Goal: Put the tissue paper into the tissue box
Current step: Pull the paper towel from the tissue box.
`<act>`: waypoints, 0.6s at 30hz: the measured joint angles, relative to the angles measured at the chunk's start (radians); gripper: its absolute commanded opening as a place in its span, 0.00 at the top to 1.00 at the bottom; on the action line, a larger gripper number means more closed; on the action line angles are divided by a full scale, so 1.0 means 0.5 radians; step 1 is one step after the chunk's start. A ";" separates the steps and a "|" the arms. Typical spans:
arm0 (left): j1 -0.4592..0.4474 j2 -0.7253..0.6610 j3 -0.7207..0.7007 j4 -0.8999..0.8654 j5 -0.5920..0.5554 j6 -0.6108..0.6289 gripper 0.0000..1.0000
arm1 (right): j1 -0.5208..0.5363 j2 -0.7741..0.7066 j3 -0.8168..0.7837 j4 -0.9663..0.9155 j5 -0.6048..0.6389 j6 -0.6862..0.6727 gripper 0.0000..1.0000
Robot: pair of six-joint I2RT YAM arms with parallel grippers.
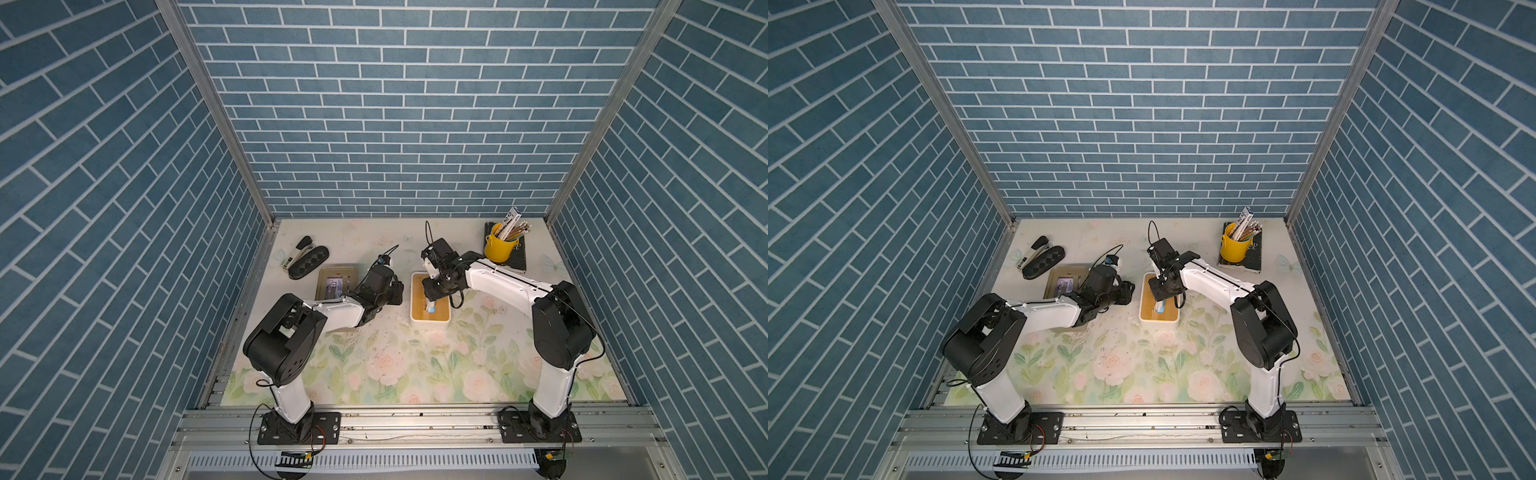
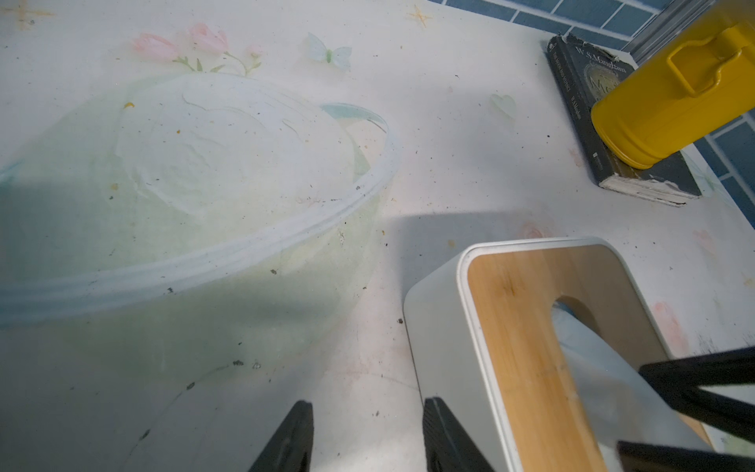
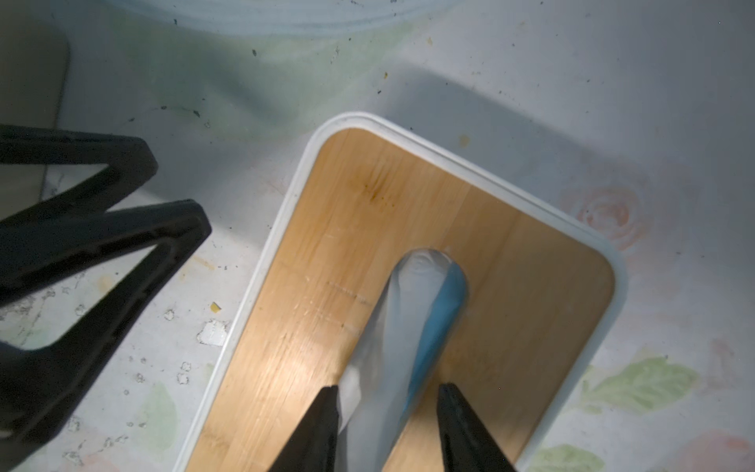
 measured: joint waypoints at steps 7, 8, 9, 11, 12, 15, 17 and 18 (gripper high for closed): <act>0.000 0.000 0.000 0.000 0.000 0.000 0.51 | 0.008 0.000 -0.063 0.083 -0.018 0.007 0.88; 0.000 0.000 0.000 0.000 0.000 0.001 0.51 | 0.010 0.000 -0.074 0.092 -0.018 0.008 0.90; 0.000 0.000 0.000 0.000 -0.001 0.000 0.51 | 0.011 -0.002 -0.083 0.103 -0.015 0.008 0.92; 0.000 0.000 0.000 0.000 -0.001 0.000 0.51 | 0.012 -0.014 -0.099 0.123 -0.007 0.009 0.94; 0.000 0.000 0.000 0.001 -0.001 0.001 0.51 | 0.013 -0.027 -0.110 0.133 0.000 0.009 0.95; 0.000 0.000 0.000 0.001 -0.002 0.000 0.51 | 0.017 -0.116 -0.162 0.166 0.034 0.010 0.98; 0.000 0.000 0.000 0.001 -0.002 0.000 0.51 | 0.017 -0.196 -0.214 0.199 0.061 0.018 0.98; 0.000 0.000 0.000 0.001 -0.002 0.000 0.51 | 0.017 -0.247 -0.256 0.224 0.070 0.028 0.98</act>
